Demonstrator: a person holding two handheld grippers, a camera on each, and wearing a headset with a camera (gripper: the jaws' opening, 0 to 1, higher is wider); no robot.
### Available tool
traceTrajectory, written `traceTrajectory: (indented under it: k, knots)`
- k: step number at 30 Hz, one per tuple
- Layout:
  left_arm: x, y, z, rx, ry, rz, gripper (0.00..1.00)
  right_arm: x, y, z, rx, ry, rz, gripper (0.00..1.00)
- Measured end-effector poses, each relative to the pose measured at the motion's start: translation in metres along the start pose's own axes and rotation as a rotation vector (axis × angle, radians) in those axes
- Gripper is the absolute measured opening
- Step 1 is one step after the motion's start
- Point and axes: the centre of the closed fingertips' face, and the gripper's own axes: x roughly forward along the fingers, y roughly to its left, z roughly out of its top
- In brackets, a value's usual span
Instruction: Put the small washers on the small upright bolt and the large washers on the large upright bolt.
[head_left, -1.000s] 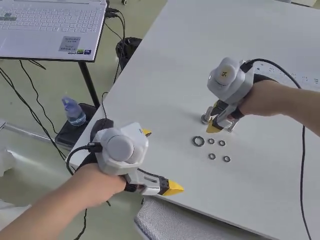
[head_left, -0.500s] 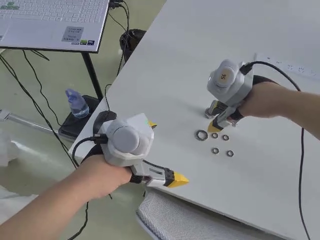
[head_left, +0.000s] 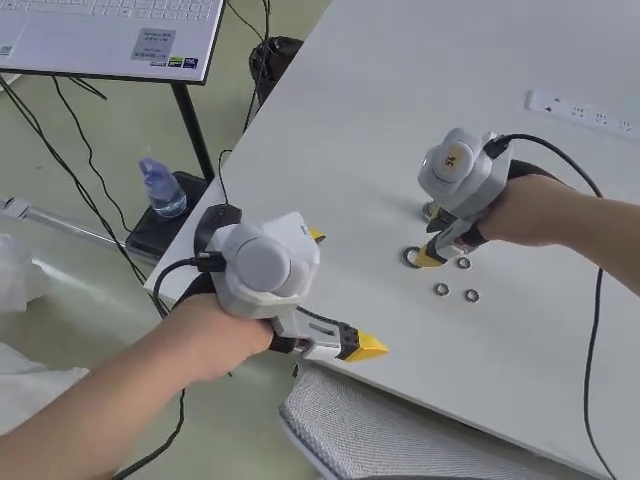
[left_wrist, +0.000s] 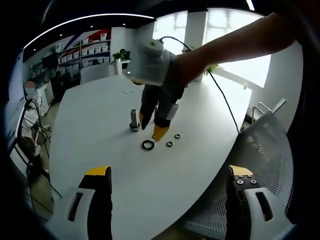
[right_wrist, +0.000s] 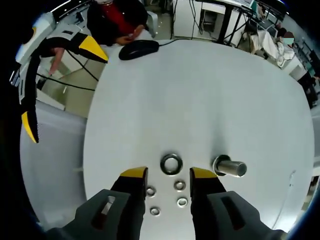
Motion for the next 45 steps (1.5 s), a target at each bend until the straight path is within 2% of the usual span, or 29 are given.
traceTrajectory:
  k: [2, 5, 18, 30, 45]
  knots:
    - [0.0, -0.003, 0.007, -0.013, -0.028, -0.011, 0.96, 0.002, -0.002, 0.0, 0.009, -0.003, -0.003, 0.36]
    - [0.0, -0.001, 0.007, 0.008, -0.014, -0.004, 0.95, 0.009, -0.006, -0.002, 0.007, 0.003, -0.007, 0.36]
    - [0.005, -0.003, 0.005, -0.012, -0.013, -0.012, 0.95, 0.03, -0.01, -0.007, 0.018, 0.012, -0.022, 0.36]
    - [0.005, 0.002, 0.004, -0.018, -0.011, -0.011, 0.94, 0.036, -0.015, -0.007, 0.007, 0.011, -0.049, 0.35]
    - [0.006, 0.004, 0.001, -0.014, -0.002, -0.018, 0.94, 0.035, -0.013, -0.005, 0.002, 0.023, -0.049, 0.35]
